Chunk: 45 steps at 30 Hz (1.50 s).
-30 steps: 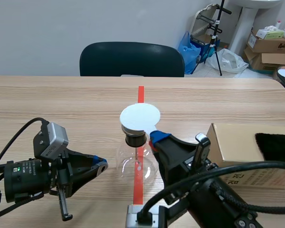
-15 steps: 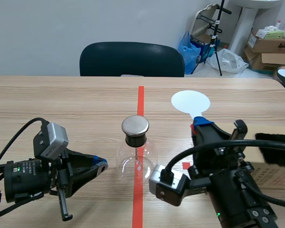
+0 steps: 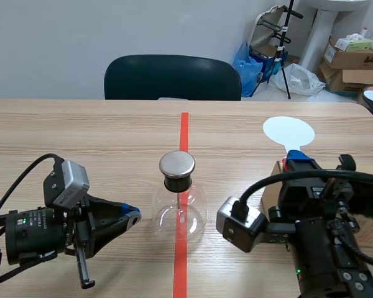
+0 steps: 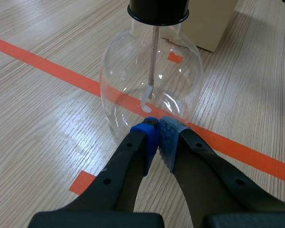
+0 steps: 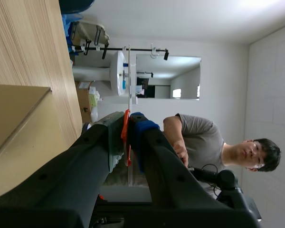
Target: Do the electroscope experiment
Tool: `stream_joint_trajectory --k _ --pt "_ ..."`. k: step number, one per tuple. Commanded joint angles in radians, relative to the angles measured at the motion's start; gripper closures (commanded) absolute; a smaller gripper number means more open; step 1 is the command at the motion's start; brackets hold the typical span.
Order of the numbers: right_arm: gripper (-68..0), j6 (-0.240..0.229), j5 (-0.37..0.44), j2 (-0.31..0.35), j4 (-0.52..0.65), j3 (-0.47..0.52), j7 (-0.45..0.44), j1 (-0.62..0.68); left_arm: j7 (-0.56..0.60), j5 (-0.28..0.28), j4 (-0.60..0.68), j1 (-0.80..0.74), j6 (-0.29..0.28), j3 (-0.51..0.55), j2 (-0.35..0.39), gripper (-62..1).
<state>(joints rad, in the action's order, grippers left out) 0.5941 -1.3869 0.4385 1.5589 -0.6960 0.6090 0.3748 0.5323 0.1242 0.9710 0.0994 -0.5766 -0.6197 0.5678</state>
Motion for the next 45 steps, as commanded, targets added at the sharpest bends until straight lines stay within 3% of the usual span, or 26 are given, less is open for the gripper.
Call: stream_joint_trajectory --k 1,10,32,37,45 --pt "-0.9 0.01 -0.005 0.008 0.015 0.008 0.006 -0.014 0.017 0.013 0.023 0.0 -0.001 -0.001 -0.005 -2.6" --pt "-0.9 0.01 -0.005 0.008 0.015 0.008 -0.049 -0.014 0.017 0.013 0.023 0.0 -0.001 -0.001 -0.005 -2.6" --pt "-0.9 0.01 -0.005 0.008 0.015 0.008 -0.582 -0.014 0.017 0.013 0.023 0.0 -0.001 -0.001 -0.005 -2.6" --pt "-0.9 0.01 -0.005 0.008 0.015 0.008 -0.636 -0.014 0.017 0.013 0.023 0.0 -0.001 -0.001 -0.005 -2.6" --pt "-0.9 0.01 -0.005 0.008 0.015 0.008 -0.646 -0.014 0.017 0.013 0.023 0.0 -0.001 -0.001 -0.005 -2.6"
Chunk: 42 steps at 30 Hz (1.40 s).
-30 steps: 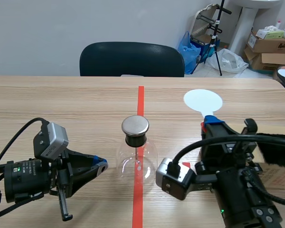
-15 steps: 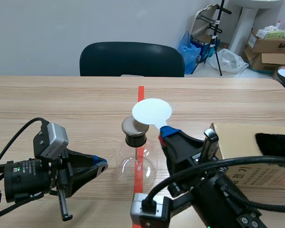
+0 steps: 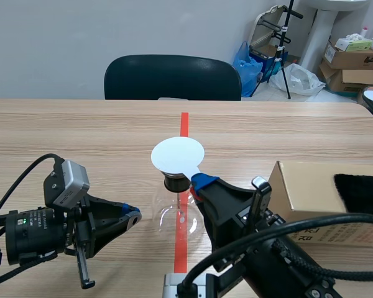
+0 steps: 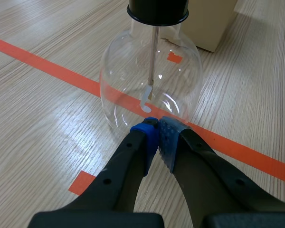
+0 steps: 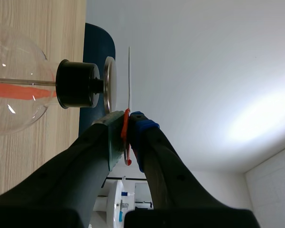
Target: Do the electroscope experiment
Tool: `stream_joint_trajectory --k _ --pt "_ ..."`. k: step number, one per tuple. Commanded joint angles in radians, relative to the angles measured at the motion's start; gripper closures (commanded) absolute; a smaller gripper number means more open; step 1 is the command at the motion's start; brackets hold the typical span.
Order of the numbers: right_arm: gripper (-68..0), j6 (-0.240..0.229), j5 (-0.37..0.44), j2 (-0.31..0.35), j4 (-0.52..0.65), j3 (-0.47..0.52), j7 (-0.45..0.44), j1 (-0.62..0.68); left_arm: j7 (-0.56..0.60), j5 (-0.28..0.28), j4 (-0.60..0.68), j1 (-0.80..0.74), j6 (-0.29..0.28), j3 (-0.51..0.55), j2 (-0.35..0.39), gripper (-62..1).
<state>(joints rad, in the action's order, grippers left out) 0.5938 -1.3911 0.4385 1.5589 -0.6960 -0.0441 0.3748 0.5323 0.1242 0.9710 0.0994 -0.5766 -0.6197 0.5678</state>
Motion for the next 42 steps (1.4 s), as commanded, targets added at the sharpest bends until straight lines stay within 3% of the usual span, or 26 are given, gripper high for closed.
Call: stream_joint_trajectory --k 1,29,34,42 --pt "-0.9 0.011 -0.001 0.008 0.015 0.008 0.007 -0.014 0.017 0.013 0.023 0.0 -0.001 -0.001 -0.005 -2.6" --pt "-0.9 0.011 -0.001 0.008 0.015 0.008 0.01 -0.014 0.017 0.013 0.023 0.0 -0.001 -0.001 -0.005 -2.6" --pt "-0.9 0.011 -0.001 0.008 0.015 0.008 0.072 -0.014 0.017 0.013 0.023 0.0 -0.001 -0.001 -0.005 -2.6" --pt "-0.9 0.011 -0.001 0.008 0.015 0.008 0.291 -0.014 0.017 0.013 0.023 0.0 -0.001 -0.001 -0.005 -2.6"
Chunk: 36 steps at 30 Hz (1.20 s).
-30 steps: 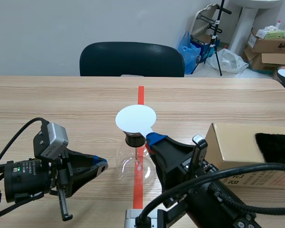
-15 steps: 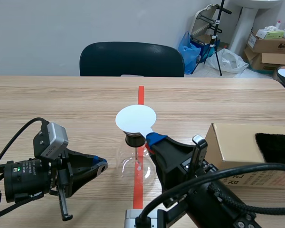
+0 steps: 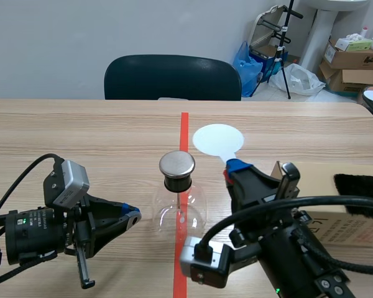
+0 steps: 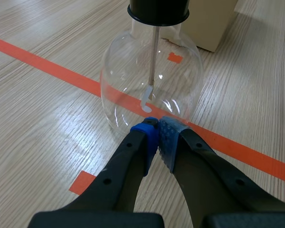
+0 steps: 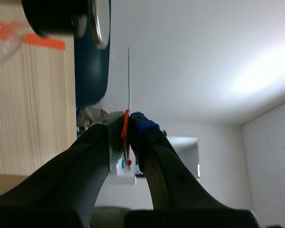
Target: Do the electroscope experiment
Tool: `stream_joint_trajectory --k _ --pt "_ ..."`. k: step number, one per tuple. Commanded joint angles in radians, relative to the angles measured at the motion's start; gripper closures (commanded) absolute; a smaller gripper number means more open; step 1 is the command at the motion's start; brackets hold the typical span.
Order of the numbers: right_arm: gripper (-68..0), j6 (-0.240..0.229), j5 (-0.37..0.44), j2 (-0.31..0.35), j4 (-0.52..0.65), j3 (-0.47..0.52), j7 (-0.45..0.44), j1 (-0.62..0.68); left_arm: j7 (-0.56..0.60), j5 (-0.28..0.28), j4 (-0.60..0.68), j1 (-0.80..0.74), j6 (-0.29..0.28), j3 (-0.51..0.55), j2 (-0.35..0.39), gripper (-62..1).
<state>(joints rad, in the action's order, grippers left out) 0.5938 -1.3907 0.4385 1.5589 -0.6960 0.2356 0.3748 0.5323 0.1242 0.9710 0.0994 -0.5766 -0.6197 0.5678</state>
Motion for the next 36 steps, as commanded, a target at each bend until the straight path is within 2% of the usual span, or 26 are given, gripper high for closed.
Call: stream_joint_trajectory --k 1,8,16,36 --pt "-0.8 0.011 -0.001 0.008 0.015 0.008 0.041 -0.014 0.017 0.013 0.023 0.0 -0.001 -0.001 -0.005 -2.6" --pt "-0.9 0.011 -0.001 0.008 0.015 0.008 0.208 -0.014 0.017 0.013 0.023 0.0 -0.001 -0.001 -0.005 -2.6" --pt "-0.9 0.011 -0.001 0.008 0.015 0.008 0.317 -0.014 0.017 0.013 0.023 0.0 -0.001 -0.001 -0.005 -2.6" --pt "-0.9 0.01 0.006 0.024 0.015 0.008 0.343 -0.014 0.017 0.013 0.023 0.0 -0.001 -0.001 -0.005 -2.6"
